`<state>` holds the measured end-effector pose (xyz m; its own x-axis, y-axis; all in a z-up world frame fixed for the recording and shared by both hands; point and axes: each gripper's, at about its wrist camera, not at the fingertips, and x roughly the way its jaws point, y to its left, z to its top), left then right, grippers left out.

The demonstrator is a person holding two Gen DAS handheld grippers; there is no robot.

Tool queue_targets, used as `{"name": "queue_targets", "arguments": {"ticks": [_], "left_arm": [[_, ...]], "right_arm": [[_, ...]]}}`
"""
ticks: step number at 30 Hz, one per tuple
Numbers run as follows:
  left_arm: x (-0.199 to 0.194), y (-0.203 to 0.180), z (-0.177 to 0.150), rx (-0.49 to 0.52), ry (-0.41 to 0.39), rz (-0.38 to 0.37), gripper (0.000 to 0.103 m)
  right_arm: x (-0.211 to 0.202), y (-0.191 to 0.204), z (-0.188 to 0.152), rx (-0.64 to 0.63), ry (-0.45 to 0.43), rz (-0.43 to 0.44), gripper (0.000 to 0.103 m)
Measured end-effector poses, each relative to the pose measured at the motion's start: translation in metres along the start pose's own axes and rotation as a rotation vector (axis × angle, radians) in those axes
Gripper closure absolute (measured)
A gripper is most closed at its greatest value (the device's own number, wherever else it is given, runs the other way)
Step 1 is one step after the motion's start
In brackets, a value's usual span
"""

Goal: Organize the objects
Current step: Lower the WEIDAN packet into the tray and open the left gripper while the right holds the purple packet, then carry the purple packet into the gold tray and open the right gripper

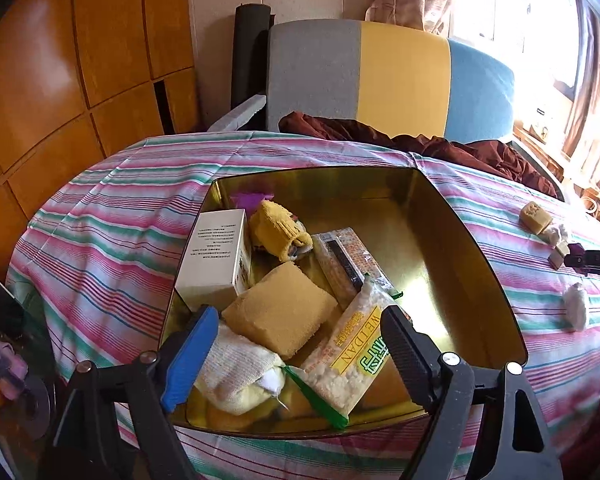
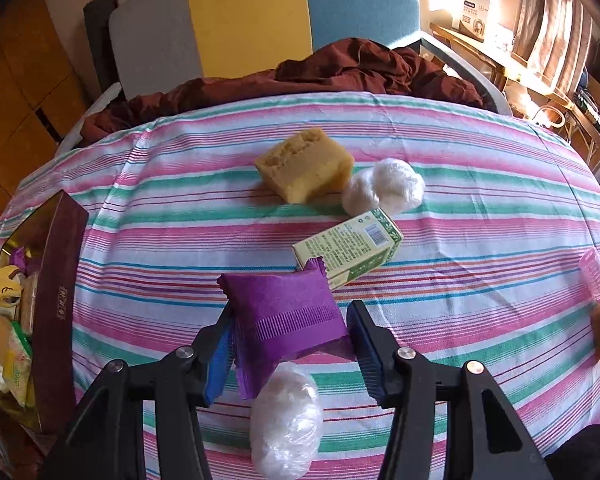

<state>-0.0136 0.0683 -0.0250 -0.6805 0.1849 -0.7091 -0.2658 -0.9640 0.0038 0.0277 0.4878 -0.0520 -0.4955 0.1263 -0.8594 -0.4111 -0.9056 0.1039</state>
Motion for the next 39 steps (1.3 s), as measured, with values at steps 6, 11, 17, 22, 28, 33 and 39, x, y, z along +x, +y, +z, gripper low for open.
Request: {"name": "queue_targets", "arguments": {"ticks": [6, 11, 17, 22, 28, 33, 39], "left_arm": [[0.001, 0.004, -0.001, -0.017, 0.001, -0.011, 0.013], [0.001, 0.005, -0.003, -0.022, -0.005, -0.014, 0.007], [-0.001, 0.011, -0.002, -0.045, -0.020, -0.005, 0.004], [-0.006, 0.027, -0.002, -0.083, -0.044, 0.010, 0.002], [-0.009, 0.042, -0.001, -0.109, -0.065, 0.040, 0.000], [-0.010, 0.043, -0.003, -0.078, -0.090, 0.078, 0.000], [-0.015, 0.036, -0.003, -0.051, -0.118, 0.059, 0.000]], "right_arm": [[-0.021, 0.041, -0.003, -0.074, -0.053, 0.093, 0.049], [-0.038, 0.104, -0.016, -0.188, -0.067, 0.217, 0.049], [-0.046, 0.187, -0.039, -0.352, -0.037, 0.347, 0.049], [-0.040, 0.239, -0.063, -0.460, 0.015, 0.401, 0.049], [-0.019, 0.267, -0.084, -0.528, 0.089, 0.377, 0.048], [-0.011, 0.269, -0.091, -0.529, 0.124, 0.381, 0.040], [-0.017, 0.260, -0.091, -0.494, 0.102, 0.412, 0.040]]}}
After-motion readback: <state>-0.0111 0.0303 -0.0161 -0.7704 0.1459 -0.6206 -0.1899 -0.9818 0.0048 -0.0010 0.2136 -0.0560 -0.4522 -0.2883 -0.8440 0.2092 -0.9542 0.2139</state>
